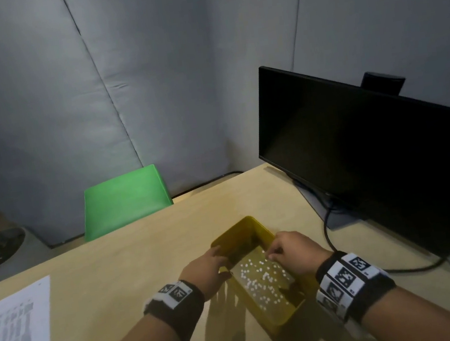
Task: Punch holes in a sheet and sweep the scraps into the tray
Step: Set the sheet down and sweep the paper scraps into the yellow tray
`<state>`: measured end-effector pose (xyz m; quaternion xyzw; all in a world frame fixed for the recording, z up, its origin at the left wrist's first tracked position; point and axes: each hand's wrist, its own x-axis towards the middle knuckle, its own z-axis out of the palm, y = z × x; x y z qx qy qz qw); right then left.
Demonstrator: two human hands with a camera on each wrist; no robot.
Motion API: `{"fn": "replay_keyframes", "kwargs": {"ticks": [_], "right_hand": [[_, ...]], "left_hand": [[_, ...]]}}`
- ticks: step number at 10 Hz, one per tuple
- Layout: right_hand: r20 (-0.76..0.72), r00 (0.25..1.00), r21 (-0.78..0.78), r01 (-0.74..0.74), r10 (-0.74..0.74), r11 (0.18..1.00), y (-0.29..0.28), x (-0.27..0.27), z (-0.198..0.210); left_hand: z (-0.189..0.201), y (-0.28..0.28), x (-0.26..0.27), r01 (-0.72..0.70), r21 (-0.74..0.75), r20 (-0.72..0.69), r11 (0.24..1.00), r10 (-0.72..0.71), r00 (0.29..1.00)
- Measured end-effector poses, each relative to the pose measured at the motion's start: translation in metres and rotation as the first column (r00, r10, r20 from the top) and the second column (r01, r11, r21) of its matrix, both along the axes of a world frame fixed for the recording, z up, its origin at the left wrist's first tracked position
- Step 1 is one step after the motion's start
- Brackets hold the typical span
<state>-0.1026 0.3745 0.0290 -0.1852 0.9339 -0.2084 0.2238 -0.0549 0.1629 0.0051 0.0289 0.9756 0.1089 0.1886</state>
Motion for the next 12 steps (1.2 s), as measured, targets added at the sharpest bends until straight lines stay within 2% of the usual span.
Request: {"fn": "replay_keyframes", "kwargs": {"ticks": [3, 6, 8, 10, 12], "right_hand": [[-0.027, 1.0, -0.064, 0.01, -0.012, 0.998, -0.002, -0.013, -0.011], [0.025, 1.0, -0.121, 0.014, -0.012, 0.993, -0.001, -0.022, -0.017], [0.01, 0.999, -0.067, -0.039, 0.04, 0.997, -0.005, -0.021, -0.014], [0.013, 0.997, -0.002, -0.08, 0.08, 0.997, -0.024, -0.024, 0.006], [-0.011, 0.995, 0.018, -0.097, 0.097, 0.995, -0.059, -0.041, 0.04]], "left_hand": [[-0.006, -0.012, -0.014, 0.005, 0.008, 0.009, 1.0, -0.005, 1.0], [-0.004, -0.01, -0.019, 0.015, -0.013, 0.03, 1.0, -0.014, 0.999], [-0.002, -0.013, -0.014, 0.013, -0.027, 0.002, 1.0, -0.013, 1.0], [0.02, -0.041, -0.005, -0.075, -0.051, -0.03, 0.996, 0.073, 0.997], [0.063, -0.105, 0.009, -0.199, -0.083, -0.121, 0.976, 0.188, 0.975]]}}
